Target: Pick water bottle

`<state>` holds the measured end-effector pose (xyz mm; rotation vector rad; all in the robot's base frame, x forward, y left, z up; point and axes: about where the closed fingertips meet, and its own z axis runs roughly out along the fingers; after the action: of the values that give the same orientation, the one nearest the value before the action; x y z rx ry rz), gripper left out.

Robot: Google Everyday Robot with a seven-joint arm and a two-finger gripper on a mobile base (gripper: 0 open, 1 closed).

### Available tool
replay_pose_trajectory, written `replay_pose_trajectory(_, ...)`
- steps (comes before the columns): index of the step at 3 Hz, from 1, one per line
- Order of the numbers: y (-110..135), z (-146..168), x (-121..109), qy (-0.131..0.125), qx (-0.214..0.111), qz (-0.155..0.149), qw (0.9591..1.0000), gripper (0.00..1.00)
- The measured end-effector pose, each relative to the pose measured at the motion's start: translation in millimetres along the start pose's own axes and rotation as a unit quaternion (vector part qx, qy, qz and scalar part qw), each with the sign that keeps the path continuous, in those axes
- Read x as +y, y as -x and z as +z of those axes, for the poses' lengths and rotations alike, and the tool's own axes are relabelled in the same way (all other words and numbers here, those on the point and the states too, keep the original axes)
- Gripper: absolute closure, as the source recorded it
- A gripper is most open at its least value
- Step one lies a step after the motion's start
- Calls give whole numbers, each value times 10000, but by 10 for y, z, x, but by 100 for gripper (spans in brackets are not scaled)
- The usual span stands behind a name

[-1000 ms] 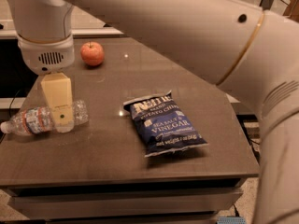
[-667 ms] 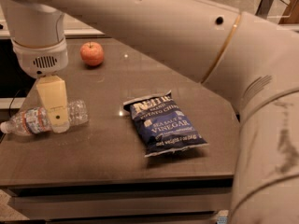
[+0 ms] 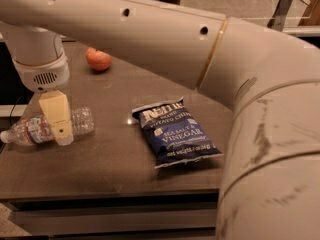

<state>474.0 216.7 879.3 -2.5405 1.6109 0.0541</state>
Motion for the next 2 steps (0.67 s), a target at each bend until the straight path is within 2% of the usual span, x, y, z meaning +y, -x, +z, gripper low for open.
replay_pose_trajectory(1, -1, 177, -50, 85, 121, -27, 9999, 0)
replay_pose_trajectory(2, -21, 334, -84, 208, 160, -44, 9996, 16)
